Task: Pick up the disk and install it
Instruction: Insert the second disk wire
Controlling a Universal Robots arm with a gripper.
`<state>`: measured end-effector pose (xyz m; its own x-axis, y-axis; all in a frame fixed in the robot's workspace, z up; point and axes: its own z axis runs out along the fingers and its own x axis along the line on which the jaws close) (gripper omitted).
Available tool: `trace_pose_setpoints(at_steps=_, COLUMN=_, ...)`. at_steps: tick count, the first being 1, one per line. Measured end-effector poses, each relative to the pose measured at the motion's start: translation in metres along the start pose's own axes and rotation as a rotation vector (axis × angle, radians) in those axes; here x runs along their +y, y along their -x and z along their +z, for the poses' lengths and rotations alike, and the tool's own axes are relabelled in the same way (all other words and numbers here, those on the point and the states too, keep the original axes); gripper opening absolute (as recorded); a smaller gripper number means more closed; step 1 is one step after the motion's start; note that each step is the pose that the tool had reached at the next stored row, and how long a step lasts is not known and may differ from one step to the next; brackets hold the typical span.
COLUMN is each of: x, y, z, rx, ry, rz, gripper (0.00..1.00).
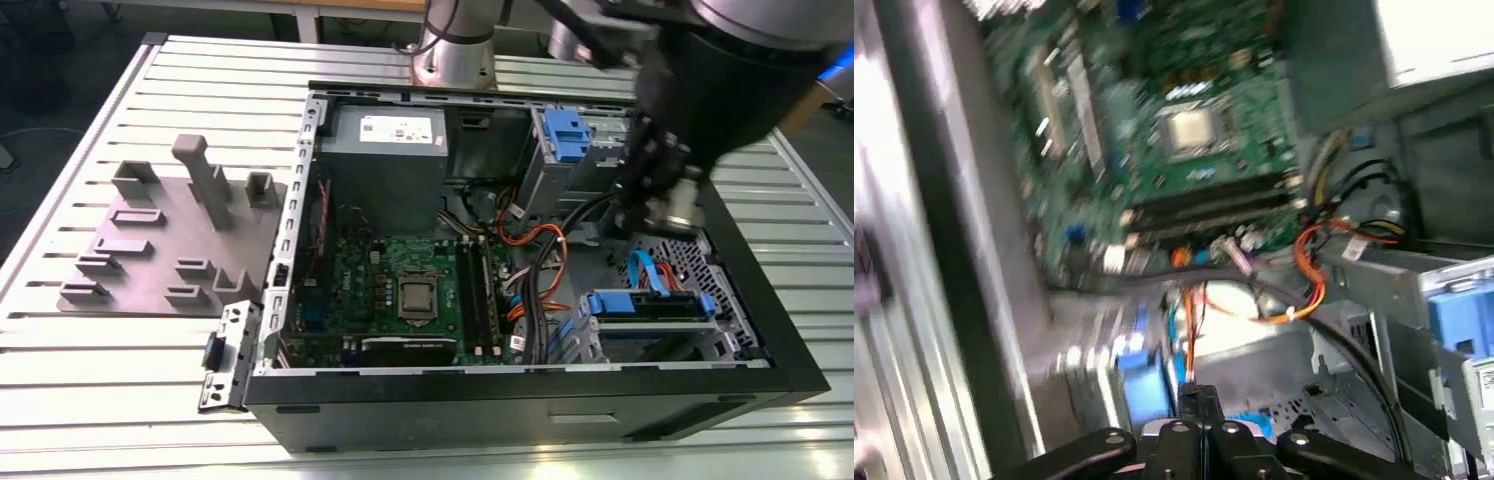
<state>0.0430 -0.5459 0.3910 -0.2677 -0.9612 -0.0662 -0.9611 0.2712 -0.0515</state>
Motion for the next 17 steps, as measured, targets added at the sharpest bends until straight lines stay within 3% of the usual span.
trace_pose_setpoints(at_steps=5, x=0.0457, y=0.0119, z=-0.0054, rx=0.0074, ry=0.0051, rz=0.265, gripper=0.11)
trace_pose_setpoints(at_steps=12, x=0.1201, y=0.0431, z=-0.0100, rx=0.0213, ry=0.0121, rz=0.745, gripper=0.11)
trace_pose_setpoints(at_steps=14, x=0.1376, y=0.0529, z=-0.0101, rx=0.0250, ry=0.0135, rz=0.871, gripper=0.11)
trace_pose_setpoints(at_steps=17, x=0.1579, y=0.0659, z=-0.0096, rx=0.0295, ry=0.0151, rz=1.027, gripper=0.11)
